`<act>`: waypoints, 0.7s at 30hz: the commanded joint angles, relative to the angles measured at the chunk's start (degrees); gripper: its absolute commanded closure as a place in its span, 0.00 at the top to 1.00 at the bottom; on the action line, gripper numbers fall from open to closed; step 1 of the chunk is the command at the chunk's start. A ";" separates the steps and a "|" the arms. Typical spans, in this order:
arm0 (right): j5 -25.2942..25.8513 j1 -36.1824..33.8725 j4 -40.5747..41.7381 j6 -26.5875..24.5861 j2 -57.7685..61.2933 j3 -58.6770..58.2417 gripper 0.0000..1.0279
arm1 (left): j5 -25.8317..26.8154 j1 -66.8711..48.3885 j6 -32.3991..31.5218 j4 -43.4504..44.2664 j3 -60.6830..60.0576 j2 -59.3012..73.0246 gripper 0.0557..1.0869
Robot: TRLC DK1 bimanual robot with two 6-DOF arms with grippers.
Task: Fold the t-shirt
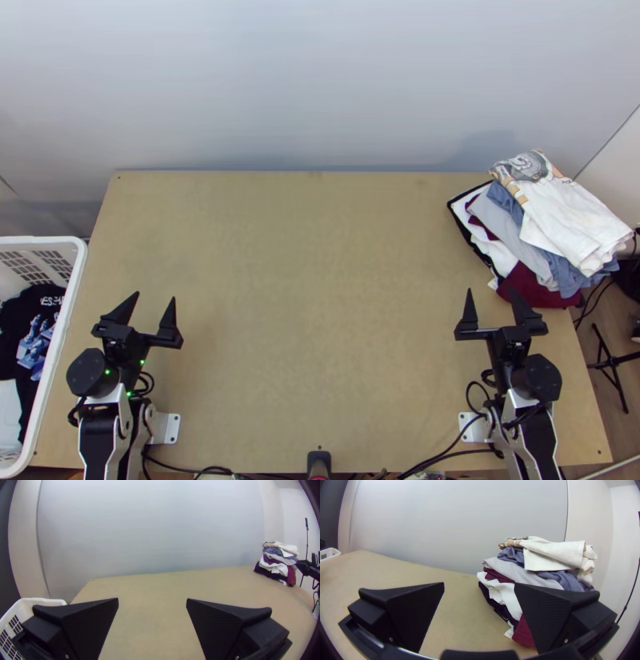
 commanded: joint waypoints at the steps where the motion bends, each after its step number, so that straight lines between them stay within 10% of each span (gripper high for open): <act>1: -0.11 0.65 -0.03 -0.89 0.03 0.28 0.93 | 0.42 -2.79 -2.53 4.33 0.01 0.03 0.95; 14: 7.19 0.30 2.96 -19.35 8.21 1.07 0.95 | 0.68 -5.77 4.67 10.48 0.53 4.08 0.96; 21: 8.42 -0.40 10.25 -19.43 16.38 2.39 0.96 | 0.86 -4.46 4.58 18.13 6.78 24.64 0.95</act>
